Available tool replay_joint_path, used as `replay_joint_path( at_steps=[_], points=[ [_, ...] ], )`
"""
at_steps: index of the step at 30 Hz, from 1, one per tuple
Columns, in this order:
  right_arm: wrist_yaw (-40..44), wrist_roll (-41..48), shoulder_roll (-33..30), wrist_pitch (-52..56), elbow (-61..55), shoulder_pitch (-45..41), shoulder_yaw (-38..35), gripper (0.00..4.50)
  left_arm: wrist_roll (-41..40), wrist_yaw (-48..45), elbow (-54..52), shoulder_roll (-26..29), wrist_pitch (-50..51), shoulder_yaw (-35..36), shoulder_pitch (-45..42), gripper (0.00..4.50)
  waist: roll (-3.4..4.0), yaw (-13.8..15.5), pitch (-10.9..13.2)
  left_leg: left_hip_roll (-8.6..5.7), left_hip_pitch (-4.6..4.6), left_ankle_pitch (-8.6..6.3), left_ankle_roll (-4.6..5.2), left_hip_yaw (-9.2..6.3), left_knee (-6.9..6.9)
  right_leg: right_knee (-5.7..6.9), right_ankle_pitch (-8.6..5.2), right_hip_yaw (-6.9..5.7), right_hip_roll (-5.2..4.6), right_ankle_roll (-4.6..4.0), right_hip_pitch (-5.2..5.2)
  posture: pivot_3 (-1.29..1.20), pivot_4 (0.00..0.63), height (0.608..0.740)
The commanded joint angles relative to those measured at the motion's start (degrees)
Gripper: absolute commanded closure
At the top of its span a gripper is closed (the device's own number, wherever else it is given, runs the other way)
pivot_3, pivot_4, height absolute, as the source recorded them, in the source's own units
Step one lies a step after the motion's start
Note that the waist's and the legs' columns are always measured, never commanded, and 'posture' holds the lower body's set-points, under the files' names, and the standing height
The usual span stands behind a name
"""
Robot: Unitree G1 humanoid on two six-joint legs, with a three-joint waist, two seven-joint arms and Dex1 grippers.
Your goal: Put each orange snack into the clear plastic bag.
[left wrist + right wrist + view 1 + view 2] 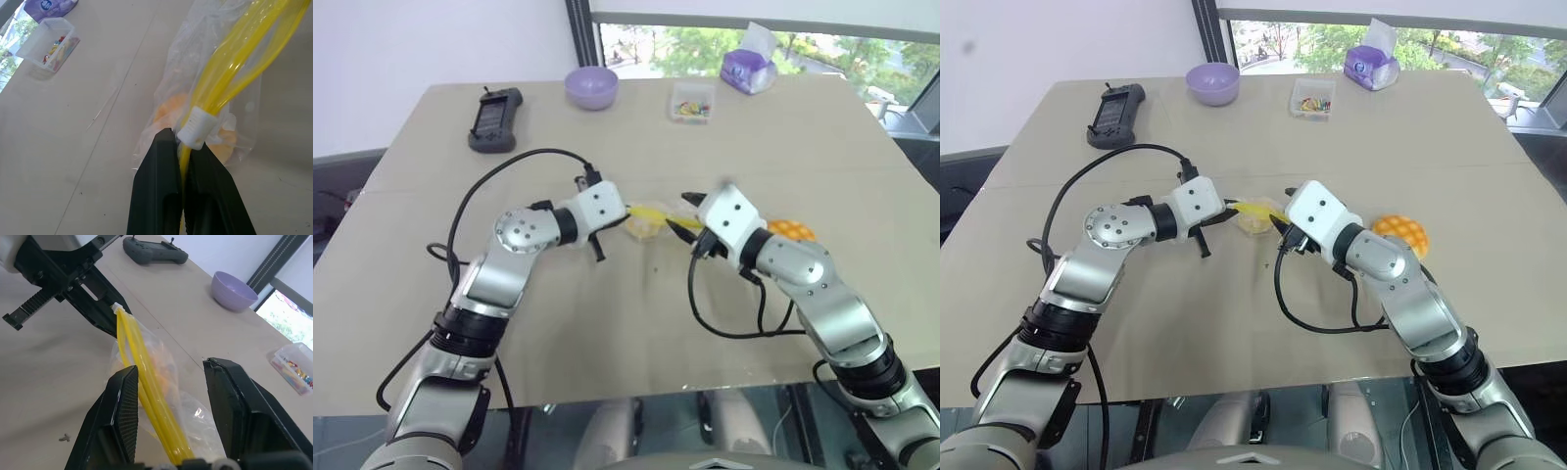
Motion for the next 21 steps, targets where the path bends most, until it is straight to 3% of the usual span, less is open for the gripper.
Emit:
replay_joint_path(
  at_steps=[1,12,17,21],
  points=[
    [0.6,-1.9,-0.4,-2.1,0.1,-1.8,0.4,2.19,-0.2,0.0,-1.2,0.1,-0.3,0.6,-1.2,4.5,0.0,0.0,0.0,0.0,0.0,0.0,0.0,0.0,0.0,0.0,0.0,0.0,0.0,0.0,0.0,0.0,0.15,0.74],
    [0.2,-5.3,1.3,-2.5,5.1,-3.3,0.3,2.19,-0.3,0.1,-2.4,-0.2,-1.1,0.1,-0.6,4.5,0.0,0.0,0.0,0.0,-0.01,0.01,-0.02,0.0,0.0,0.0,0.0,0.0,0.0,0.0,0.0,0.0,0.15,0.74],
    [-4.6,-1.6,9.3,3.5,7.1,-2.9,-6.0,2.19,0.4,0.0,-3.0,-0.2,-3.8,-0.8,0.2,4.5,-0.01,-0.1,0.0,0.02,-0.01,0.03,-0.05,0.01,-0.01,0.01,0.0,0.02,0.0,0.0,-0.03,0.0,0.15,0.74],
    [-5.0,-4.6,7.6,3.7,9.3,-2.7,-4.6,2.19,0.5,0.1,-2.5,-0.5,-5.3,-1.2,0.2,4.5,-0.01,0.1,0.0,-0.02,-0.03,0.03,-0.06,0.0,-0.02,0.0,0.0,0.02,-0.04,0.0,-0.04,0.0,0.15,0.74]
  ],
)
